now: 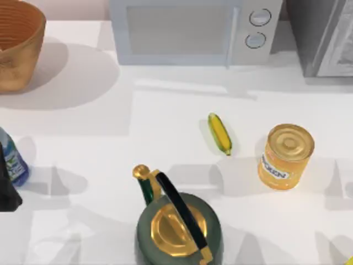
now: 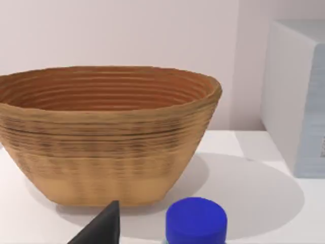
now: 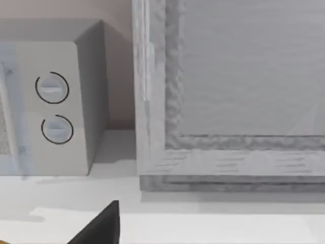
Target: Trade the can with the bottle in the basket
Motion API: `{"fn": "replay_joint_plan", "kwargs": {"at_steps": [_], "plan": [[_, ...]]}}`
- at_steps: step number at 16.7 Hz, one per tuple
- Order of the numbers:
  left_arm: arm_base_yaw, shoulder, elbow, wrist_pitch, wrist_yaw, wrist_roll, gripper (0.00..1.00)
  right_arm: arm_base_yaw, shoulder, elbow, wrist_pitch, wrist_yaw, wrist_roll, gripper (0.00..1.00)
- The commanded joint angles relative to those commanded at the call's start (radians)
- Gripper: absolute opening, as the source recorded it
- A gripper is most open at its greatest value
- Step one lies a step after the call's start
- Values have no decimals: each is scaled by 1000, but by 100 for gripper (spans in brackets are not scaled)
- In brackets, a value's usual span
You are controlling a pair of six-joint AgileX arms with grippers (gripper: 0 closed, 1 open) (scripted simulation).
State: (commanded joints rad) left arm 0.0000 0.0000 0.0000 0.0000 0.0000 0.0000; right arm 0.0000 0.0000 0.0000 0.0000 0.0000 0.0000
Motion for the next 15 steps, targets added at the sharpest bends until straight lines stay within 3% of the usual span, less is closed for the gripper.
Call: {"fn": "replay_joint_plan", "kwargs": {"at_steps": [7, 15], "plan": [[29, 141, 129, -65, -13, 6, 100, 0, 0, 0, 0, 0, 0, 100], [92, 754, 715, -347, -2, 46, 100, 0, 0, 0, 0, 0, 0, 100]]}}
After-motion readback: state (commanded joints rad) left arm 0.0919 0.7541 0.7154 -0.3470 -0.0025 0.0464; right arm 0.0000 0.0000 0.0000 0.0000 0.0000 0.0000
